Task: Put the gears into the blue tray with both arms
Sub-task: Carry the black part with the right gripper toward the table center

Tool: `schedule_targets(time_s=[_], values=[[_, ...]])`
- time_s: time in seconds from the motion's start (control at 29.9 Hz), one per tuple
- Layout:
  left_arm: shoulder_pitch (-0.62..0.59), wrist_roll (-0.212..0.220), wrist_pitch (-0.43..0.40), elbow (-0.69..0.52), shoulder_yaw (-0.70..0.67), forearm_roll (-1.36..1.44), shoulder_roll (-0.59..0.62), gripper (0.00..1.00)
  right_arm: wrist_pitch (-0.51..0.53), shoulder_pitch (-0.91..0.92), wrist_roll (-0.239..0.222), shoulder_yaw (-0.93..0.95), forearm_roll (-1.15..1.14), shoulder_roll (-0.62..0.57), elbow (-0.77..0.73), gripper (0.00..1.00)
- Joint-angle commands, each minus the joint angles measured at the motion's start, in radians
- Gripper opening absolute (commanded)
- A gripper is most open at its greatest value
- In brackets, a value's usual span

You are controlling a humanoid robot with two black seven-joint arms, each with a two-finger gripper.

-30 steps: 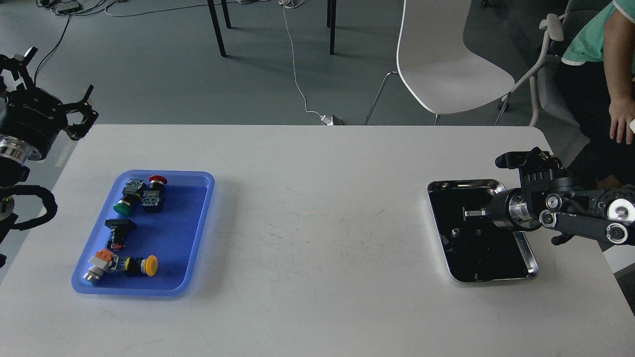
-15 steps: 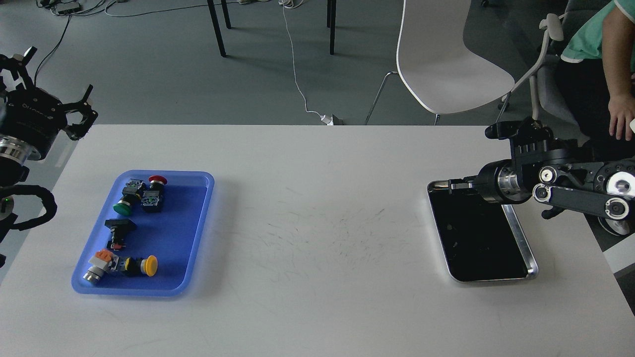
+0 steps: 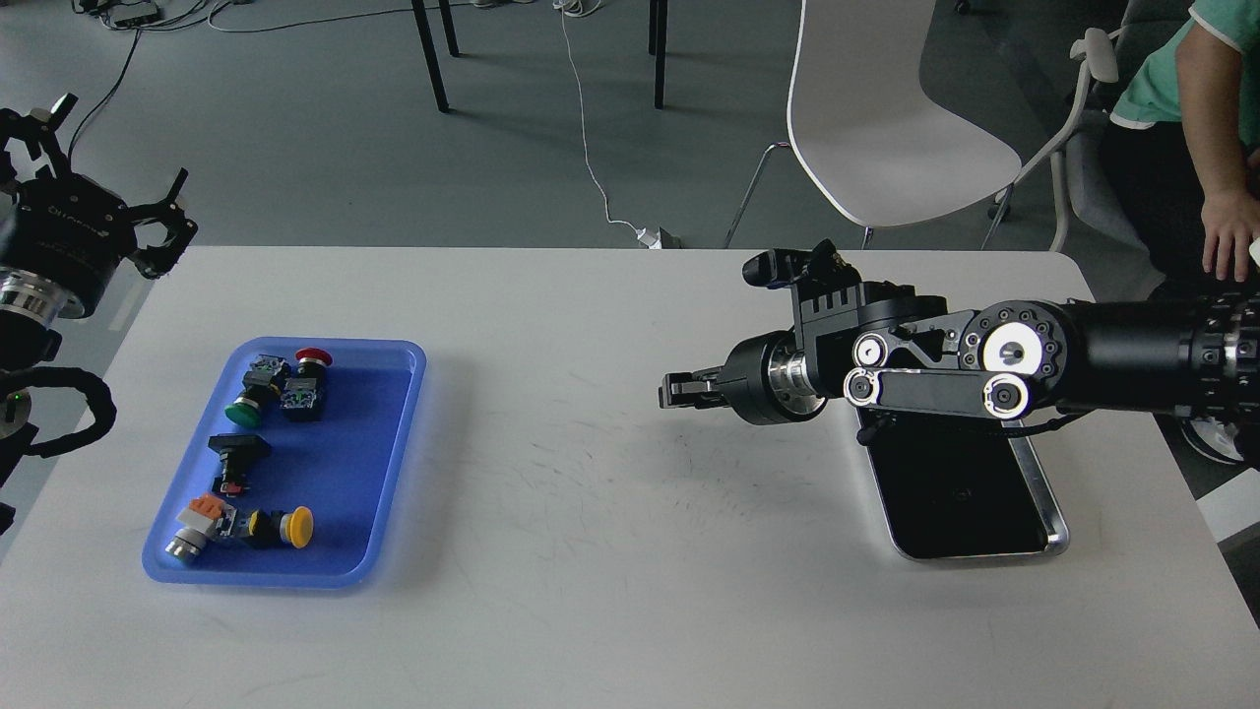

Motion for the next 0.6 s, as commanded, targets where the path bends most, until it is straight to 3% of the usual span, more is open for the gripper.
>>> schedule_targets(time_s=[0.0,0.2,0.57], values=[[-0.001,0.0,0.0,0.0,0.0,0.001,0.002,0.98,-0.012,-0.014,0.012,0.0,0.004,0.08,-0.056,0.02],[-0.003,0.0,0.001,-0.001,0.001,0.001,0.002,0.98,-0.023,-0.05,0.02,0.009,0.004,0.198,-0.122,0.02],[-0.003,0.0,-0.002,0.0,0.001,0.001,0.0,0.99,-0.069,-0.152,0.101,0.109,0.043,0.198,-0.27,0.02]])
